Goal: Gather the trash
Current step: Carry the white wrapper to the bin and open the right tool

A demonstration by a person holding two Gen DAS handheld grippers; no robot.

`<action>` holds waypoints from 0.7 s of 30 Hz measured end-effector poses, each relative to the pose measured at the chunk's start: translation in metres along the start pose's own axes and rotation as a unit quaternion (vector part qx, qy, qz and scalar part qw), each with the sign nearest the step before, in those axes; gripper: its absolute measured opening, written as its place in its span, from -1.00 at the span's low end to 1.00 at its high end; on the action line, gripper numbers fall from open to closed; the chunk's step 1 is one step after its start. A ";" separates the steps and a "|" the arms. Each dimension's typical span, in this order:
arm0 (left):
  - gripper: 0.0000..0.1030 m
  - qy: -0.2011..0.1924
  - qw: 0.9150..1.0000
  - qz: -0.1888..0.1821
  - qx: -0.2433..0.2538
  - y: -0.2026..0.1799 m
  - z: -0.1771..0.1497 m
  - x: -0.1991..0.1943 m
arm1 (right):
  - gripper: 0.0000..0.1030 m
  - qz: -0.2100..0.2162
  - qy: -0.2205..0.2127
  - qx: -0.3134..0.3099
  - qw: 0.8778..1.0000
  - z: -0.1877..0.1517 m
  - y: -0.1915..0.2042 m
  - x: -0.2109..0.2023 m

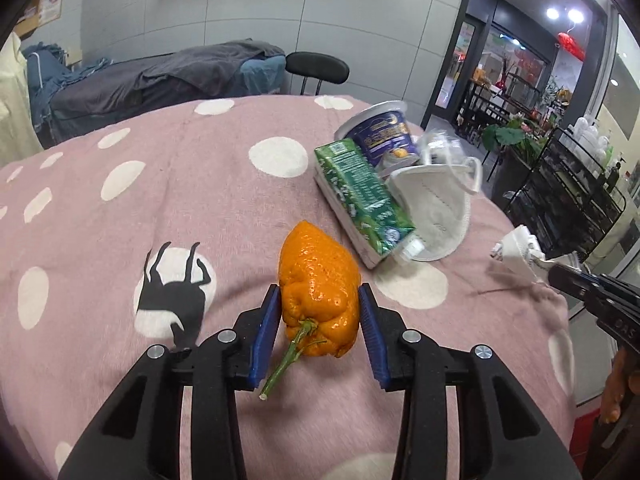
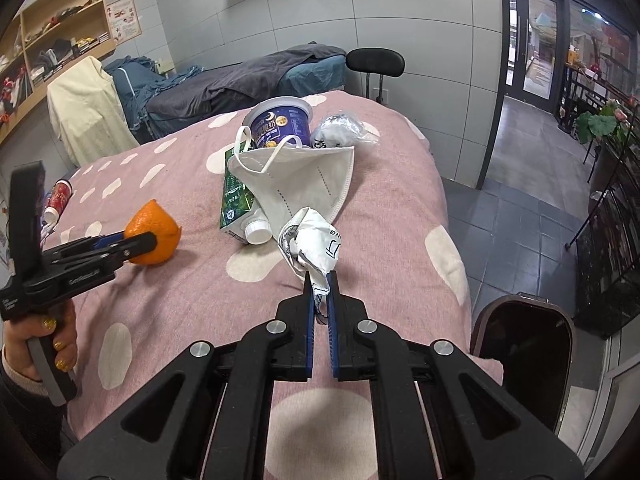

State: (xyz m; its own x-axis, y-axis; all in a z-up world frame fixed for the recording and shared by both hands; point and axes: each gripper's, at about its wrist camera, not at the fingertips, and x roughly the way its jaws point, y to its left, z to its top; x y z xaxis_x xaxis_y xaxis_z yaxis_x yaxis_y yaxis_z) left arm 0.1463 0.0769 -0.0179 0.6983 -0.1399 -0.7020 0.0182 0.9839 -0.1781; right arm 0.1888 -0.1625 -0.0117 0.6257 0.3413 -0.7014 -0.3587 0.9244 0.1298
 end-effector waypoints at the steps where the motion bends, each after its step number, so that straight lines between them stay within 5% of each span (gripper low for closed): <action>1: -0.25 -0.005 1.000 -0.007 0.000 -0.003 -0.001 -0.005 | -0.87 -0.001 -0.003 0.003 1.000 -0.002 -0.002 -0.002; 11: -0.25 -0.057 0.995 -0.071 0.044 -0.062 -0.010 -0.041 | -0.87 -0.027 -0.034 0.048 0.998 -0.025 -0.037 -0.036; 21: -0.25 -0.067 0.984 -0.134 0.097 -0.126 -0.014 -0.039 | -0.87 -0.084 -0.047 0.123 0.988 -0.057 -0.104 -0.066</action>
State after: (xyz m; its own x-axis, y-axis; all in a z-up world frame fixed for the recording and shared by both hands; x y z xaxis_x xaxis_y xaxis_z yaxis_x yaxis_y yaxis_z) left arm 0.1066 -0.0435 0.0224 0.7378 -0.3943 -0.5479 0.3422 0.9181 -0.2000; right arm 0.1456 -0.2911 -0.0193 0.7275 0.1831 -0.6613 -0.0726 0.9789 0.1911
